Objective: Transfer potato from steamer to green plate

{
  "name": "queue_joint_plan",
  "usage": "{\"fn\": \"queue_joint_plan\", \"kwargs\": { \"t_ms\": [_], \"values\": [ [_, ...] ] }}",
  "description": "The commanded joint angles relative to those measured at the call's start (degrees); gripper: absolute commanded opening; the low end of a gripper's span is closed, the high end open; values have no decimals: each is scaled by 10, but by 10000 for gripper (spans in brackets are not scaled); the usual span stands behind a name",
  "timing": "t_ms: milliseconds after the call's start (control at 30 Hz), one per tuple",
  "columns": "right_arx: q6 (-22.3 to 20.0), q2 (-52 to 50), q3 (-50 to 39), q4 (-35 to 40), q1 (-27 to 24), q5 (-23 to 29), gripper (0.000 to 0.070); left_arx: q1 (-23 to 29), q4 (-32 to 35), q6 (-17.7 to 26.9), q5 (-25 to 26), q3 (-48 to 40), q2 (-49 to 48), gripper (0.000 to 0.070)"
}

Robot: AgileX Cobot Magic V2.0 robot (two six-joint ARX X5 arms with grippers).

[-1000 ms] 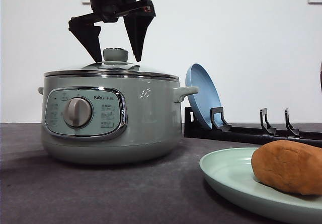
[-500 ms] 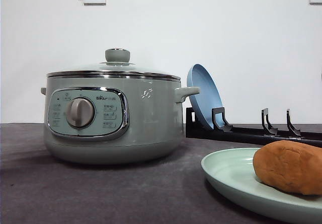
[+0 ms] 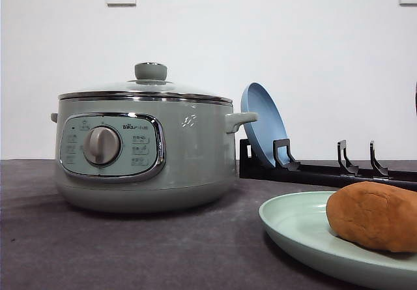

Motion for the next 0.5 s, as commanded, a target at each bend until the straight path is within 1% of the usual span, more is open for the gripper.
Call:
{"fn": "queue_joint_plan", "kwargs": {
  "t_ms": [0,100,200,333,467],
  "values": [
    [-5,4,8,2,3,0,694,-4,38,3,5,-59,-43,700],
    [-13,4,8,-3,3,0,694,-4,87,-2,9,-146,-118,700],
    [-26,4,8,-7,3,0,694,-4,109,-17,22,-201,-177,700],
    [-40,4,8,-9,3,0,694,-4,110,-31,42,-230,-229,700],
    [-42,4,8,-6,3,0,694,-4,112,-32,44,-231,-256,700]
  ]
}}
